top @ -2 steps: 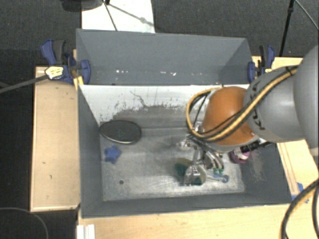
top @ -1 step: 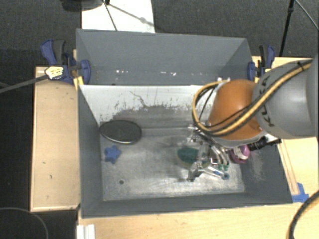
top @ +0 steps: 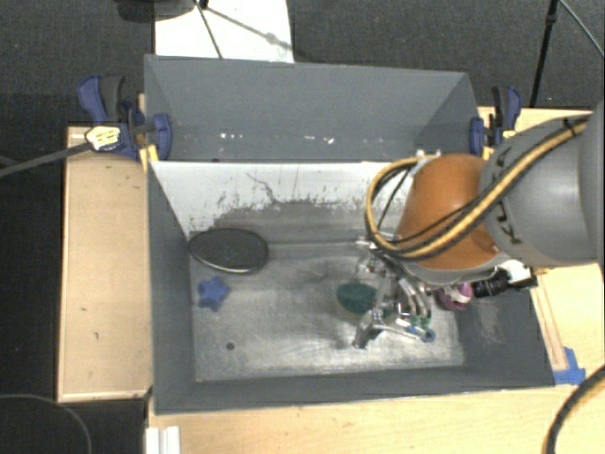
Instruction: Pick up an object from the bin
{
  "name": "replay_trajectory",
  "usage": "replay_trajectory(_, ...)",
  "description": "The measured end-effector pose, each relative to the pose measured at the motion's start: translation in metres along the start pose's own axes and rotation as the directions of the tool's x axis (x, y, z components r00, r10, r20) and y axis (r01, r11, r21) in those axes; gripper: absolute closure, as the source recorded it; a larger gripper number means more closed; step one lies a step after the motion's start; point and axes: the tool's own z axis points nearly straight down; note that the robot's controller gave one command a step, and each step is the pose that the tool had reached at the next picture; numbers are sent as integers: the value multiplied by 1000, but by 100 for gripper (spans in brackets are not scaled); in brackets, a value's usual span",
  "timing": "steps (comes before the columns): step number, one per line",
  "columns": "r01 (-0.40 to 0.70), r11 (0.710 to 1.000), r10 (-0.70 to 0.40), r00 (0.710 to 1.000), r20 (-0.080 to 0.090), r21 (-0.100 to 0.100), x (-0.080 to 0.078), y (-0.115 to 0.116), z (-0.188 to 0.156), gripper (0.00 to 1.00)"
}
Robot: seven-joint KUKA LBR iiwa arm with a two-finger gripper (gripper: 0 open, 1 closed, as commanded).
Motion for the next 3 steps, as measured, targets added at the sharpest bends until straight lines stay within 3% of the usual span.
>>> replay_trajectory(1, -51, 999, 51, 999, 10, -2, 5, 14, 32, 0)
replay_trajectory(2, -255, 967, 255, 967, 7, -6, 10, 16, 31, 0)
replay_trajectory(3, -257, 966, 257, 966, 13, -5, 8, 15, 30, 100)
